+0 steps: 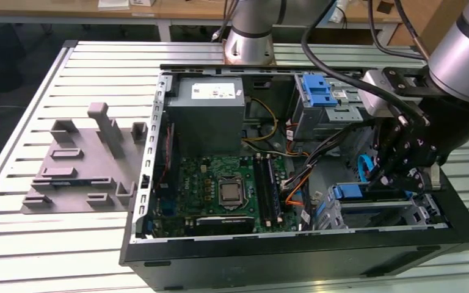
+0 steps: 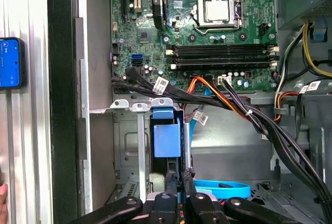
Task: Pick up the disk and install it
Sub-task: 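Insert the second disk wire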
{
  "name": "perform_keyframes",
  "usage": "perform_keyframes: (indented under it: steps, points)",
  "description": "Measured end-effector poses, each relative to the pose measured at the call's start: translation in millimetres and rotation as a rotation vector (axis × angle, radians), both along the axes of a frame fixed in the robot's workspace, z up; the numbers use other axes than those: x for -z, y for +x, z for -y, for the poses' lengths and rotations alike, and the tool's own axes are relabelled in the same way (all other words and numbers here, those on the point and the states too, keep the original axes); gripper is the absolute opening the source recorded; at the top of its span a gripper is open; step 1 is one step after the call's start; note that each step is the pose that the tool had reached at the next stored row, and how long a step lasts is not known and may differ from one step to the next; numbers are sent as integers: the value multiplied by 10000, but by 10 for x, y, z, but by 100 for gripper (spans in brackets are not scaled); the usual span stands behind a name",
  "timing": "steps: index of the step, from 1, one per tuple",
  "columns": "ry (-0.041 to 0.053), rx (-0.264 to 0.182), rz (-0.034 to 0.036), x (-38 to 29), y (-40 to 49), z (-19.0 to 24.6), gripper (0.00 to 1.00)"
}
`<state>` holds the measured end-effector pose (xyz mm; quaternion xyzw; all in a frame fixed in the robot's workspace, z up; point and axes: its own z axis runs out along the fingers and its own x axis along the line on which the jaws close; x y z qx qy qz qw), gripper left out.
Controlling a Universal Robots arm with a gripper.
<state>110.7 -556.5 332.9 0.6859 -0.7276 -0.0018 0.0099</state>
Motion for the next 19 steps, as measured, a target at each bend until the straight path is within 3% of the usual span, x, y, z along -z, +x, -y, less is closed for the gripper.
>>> perform_keyframes:
  steps: [19]
  points:
    - [5,-1,1,44,8,0,17]
